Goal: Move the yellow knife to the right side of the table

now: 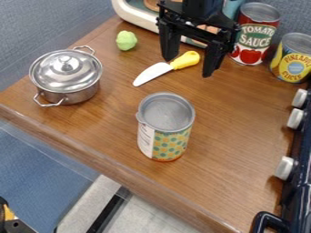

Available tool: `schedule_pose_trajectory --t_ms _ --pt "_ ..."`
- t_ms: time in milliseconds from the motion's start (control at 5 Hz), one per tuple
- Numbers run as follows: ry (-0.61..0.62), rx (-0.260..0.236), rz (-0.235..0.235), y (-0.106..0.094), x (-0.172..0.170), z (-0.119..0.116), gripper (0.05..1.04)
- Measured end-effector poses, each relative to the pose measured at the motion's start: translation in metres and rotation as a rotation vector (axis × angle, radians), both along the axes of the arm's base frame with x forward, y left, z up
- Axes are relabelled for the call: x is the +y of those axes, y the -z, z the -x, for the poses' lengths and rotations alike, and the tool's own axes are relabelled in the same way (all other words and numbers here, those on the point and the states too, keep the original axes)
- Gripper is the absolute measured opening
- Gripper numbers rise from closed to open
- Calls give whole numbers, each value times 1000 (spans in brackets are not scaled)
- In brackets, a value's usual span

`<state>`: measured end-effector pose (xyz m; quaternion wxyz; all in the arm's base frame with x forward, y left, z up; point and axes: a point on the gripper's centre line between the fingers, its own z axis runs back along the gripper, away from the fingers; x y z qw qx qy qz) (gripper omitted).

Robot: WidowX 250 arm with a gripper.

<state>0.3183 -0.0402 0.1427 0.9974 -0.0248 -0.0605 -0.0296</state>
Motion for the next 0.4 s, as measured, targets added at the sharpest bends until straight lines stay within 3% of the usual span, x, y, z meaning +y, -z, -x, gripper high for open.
schedule_pose_trajectory --t_ms 200,400 --pt "8 36 -5 10 0 0 999" --pt "113 98 -38 18 20 -31 999"
